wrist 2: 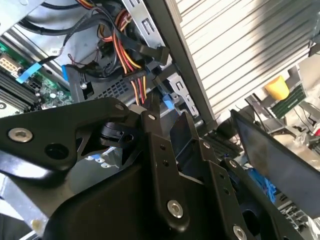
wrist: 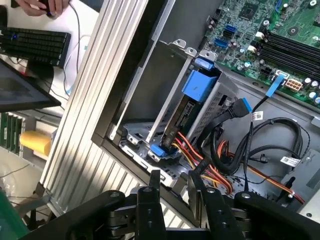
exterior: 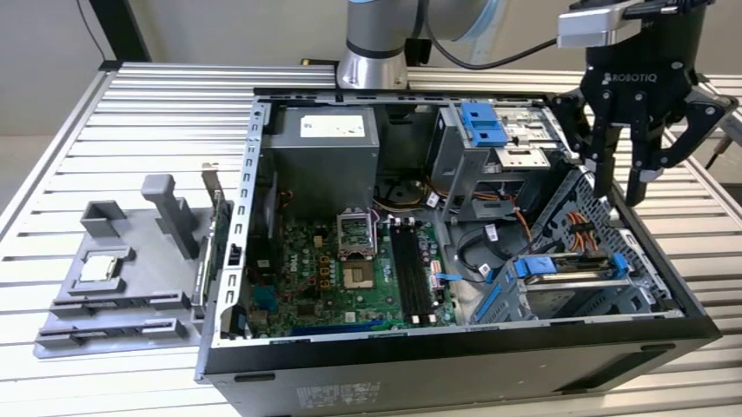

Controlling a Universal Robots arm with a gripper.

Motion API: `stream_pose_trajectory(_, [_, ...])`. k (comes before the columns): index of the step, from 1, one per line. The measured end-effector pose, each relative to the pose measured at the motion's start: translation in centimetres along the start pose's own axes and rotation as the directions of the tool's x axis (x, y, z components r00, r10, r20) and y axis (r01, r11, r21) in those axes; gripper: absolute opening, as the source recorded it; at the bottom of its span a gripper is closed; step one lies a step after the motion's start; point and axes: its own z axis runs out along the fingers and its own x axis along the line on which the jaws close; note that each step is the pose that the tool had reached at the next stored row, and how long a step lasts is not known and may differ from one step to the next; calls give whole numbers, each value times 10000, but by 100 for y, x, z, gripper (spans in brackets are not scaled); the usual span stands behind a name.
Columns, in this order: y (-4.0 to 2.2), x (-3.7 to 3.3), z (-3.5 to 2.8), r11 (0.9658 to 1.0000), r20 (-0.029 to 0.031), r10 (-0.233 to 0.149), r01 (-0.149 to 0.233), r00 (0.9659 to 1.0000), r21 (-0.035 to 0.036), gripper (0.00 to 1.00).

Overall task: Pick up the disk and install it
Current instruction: 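Insert the second disk wire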

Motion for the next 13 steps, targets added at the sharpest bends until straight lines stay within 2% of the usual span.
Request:
stream_pose_trajectory(4, [0, -1, 1, 10000, 0, -6, 6, 10000, 3, 0])
stream_pose_trajectory(10, [-11, -54, 80, 10000, -2, -16, 16, 10000, 8, 0])
stream_pose_trajectory(13, [-21, -91, 97, 9999, -8, -113, 113, 9999, 61, 0])
